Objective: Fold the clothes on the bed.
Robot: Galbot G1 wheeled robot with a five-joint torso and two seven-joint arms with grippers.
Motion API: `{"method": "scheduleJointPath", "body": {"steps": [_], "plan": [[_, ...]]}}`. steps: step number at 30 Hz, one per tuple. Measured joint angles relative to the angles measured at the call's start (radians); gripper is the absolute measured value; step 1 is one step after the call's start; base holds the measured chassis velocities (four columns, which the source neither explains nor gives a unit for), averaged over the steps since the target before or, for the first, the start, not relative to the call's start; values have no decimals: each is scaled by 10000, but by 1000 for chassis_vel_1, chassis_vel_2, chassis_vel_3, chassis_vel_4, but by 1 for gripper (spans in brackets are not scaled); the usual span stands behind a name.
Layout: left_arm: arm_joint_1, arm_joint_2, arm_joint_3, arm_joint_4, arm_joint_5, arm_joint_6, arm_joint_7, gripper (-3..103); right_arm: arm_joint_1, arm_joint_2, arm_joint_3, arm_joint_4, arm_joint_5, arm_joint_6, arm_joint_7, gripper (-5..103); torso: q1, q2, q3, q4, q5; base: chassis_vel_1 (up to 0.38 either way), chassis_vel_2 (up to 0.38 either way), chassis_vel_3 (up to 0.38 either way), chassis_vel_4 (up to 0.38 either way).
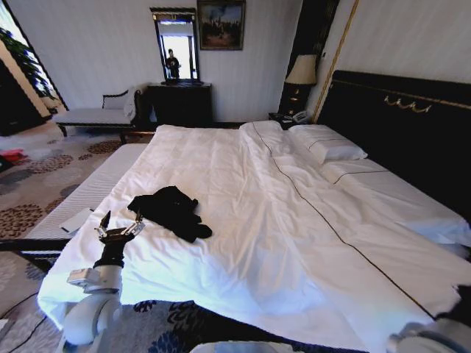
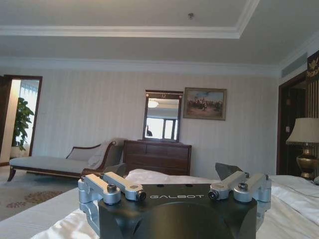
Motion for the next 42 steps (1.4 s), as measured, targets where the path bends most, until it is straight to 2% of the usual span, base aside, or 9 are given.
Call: {"method": "scheduleJointPath", "body": {"steps": [3,17,20,22,25,28,31,35,42], "plan": [[-106,137,64,191,-122,-45,-2,100,-172,-3,-150,-310,-360,26,457,1,1,0,1,-1,3,0,0,0,0],[-504,950,28,796,-633,-118,-6,100,337,-36,-159,-1571,-1144,-86,792,-2,1,0,1,-5,1,0,0,0,0],[-583,1022,22,900,-670,-118,-8,100,448,-36,-246,-1640,-1451,-334,831,14,0,0,0,-16,-2,0,0,0,0],[-598,1029,17,921,-674,-118,-8,100,475,-36,-244,-1615,-1544,-422,850,14,0,0,0,-12,0,0,0,0,0],[-633,1034,-14,965,-677,-107,-9,100,421,-38,15,-997,-1893,-749,1028,31,0,0,0,-1,3,0,0,0,0],[-634,1013,-35,990,-676,-97,-9,100,215,-42,473,-121,-1869,-1028,1287,37,0,0,1,-7,-4,0,0,0,0],[-559,923,-68,983,-604,-91,-13,100,-89,-48,1733,401,-860,-1526,1703,52,-1,1,-1,-6,-1,0,0,0,0],[-446,839,-111,847,-514,-73,-12,100,-171,-483,2760,432,26,-1888,1941,63,-2,1,-1,-5,2,0,0,0,0],[-169,697,-252,516,-408,-27,-12,100,-45,-1277,2767,432,-126,-2160,947,90,0,0,0,-5,3,0,0,0,0]]}}
